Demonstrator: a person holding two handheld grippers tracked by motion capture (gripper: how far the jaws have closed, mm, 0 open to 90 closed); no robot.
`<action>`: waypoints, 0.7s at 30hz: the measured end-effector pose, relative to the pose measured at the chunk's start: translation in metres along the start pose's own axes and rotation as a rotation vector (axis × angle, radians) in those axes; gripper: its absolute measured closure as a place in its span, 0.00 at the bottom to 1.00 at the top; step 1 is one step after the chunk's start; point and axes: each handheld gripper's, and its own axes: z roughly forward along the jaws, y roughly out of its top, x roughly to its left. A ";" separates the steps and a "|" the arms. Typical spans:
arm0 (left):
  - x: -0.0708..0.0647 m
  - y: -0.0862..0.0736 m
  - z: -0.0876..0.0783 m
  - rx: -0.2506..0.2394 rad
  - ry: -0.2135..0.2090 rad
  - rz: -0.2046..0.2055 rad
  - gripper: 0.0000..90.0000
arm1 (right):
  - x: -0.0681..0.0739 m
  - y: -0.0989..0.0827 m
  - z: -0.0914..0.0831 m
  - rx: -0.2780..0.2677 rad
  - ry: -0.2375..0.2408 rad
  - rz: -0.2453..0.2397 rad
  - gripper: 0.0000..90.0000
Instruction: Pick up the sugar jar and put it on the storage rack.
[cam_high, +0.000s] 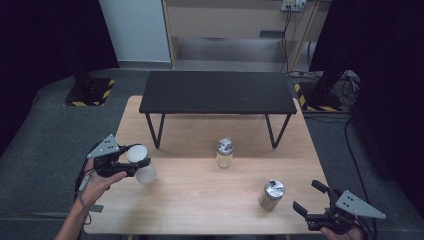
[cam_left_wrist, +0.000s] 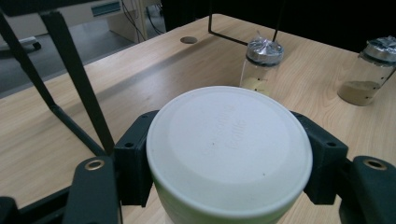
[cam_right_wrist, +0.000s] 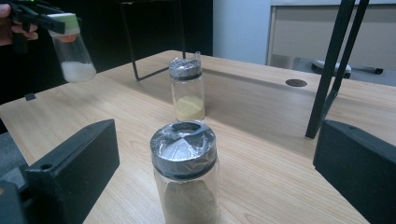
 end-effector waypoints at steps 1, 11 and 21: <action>0.001 0.002 0.001 0.001 -0.005 0.000 0.36 | 0.000 0.000 0.000 0.001 -0.002 -0.002 0.01; 0.004 0.024 0.007 0.007 -0.045 0.018 0.36 | 0.001 0.000 0.001 0.002 -0.001 -0.004 0.01; 0.008 0.046 0.016 0.011 -0.104 0.053 0.36 | 0.000 0.000 0.001 0.004 0.002 -0.002 0.01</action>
